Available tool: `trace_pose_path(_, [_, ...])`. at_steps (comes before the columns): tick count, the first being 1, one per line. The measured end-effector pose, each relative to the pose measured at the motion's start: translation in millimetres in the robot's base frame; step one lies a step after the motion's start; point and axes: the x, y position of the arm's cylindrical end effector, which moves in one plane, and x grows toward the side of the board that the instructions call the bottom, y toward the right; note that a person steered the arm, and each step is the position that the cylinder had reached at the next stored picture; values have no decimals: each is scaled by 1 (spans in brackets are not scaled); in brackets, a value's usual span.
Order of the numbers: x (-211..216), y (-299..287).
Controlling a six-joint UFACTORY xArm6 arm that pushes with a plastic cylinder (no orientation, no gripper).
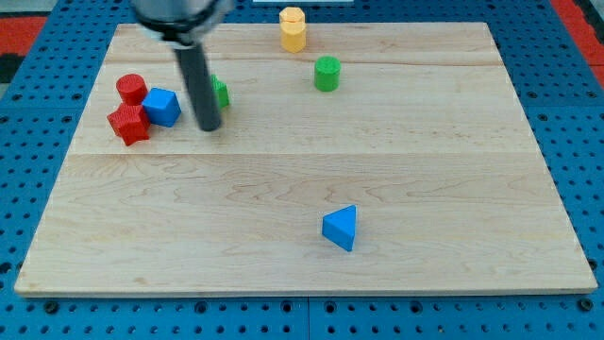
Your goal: Slide the blue triangle closer to the red star and blue cube
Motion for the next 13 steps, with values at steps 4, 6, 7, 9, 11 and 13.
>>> trace_pose_path(4, [156, 199])
trace_pose_path(6, [172, 136])
trace_pose_path(7, [171, 108])
trace_pose_path(9, [134, 69])
trace_pose_path(11, [102, 9])
trace_pose_path(13, [74, -31])
